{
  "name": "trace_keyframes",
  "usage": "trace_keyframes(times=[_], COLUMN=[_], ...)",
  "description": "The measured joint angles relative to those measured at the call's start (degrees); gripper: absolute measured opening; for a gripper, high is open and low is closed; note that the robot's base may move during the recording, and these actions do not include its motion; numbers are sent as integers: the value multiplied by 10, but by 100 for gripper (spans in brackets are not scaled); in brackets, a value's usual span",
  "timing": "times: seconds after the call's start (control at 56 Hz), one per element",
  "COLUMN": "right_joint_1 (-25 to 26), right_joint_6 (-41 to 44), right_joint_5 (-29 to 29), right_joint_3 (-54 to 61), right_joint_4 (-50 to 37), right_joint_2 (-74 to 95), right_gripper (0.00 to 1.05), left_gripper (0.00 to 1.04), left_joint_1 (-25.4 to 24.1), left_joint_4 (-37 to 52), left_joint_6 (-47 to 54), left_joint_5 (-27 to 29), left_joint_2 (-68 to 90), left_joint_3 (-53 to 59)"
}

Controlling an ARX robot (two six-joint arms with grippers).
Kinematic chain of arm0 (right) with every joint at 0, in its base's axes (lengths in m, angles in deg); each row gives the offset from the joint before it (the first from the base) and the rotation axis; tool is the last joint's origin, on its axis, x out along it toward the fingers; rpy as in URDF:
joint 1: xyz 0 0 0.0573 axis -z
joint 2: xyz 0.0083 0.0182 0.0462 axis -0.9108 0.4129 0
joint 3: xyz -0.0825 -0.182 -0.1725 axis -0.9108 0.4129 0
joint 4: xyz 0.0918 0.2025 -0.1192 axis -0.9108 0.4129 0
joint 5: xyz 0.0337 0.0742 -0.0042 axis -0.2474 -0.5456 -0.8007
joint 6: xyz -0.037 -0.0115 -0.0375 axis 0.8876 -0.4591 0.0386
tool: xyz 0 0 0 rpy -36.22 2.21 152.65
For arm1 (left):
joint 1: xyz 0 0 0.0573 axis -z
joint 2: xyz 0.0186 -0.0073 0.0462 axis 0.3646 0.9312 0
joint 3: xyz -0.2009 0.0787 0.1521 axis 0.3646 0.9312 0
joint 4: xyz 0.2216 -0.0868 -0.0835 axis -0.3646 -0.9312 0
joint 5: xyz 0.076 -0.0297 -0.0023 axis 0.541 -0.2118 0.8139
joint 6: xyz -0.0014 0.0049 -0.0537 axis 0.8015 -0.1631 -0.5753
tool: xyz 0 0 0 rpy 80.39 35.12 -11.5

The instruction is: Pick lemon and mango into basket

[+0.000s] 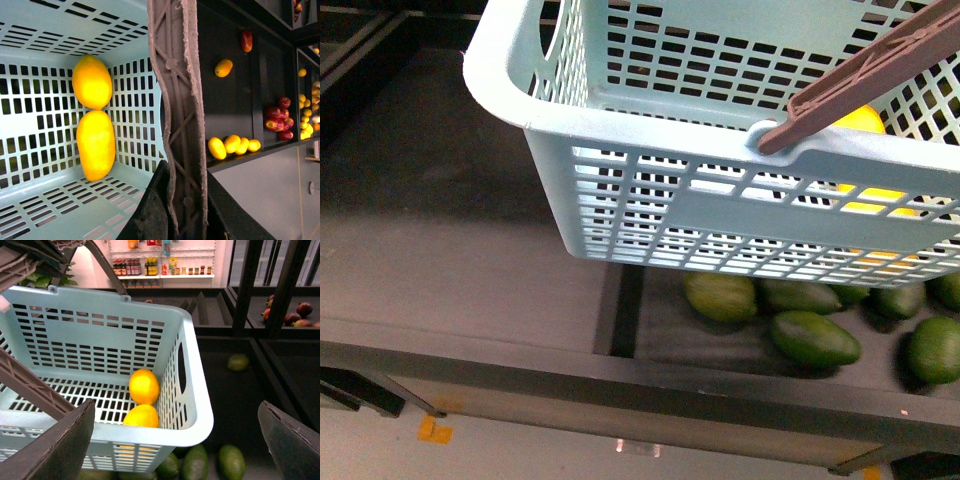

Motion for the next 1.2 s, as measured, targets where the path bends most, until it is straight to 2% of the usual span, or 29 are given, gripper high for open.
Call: trace_keyframes(times=[0.625,0.679,0.714,0.732,0.786,0.857,0.929,1.196], right_joint_1=[0,0,0,0,0,0,0,0], right_joint_6=[0,0,0,0,0,0,0,0], right_joint_5=[-3,-3,-1,-1,-1,0,0,-1], right_joint_3=[0,0,0,0,0,0,0,0], right_joint_4=[0,0,0,0,0,0,0,0], right_joint_2=[0,0,0,0,0,0,0,0], right_gripper=[96,96,96,96,96,96,96,96], left_gripper=[8,8,8,8,8,8,8,8], left_joint_1=[-9,0,10,12,25,22,3,-67], left_joint_4=[0,39,106,120,179,201,208,207], left_joint_6=[7,-23,-80,-87,-171,-236,-262,-313], left_joint_5=[10,66,158,178,287,357,374,371], left_joint_2=[0,-2,-2,-2,9,20,31,126], left_joint_3=[0,17,40,44,56,55,49,-1])
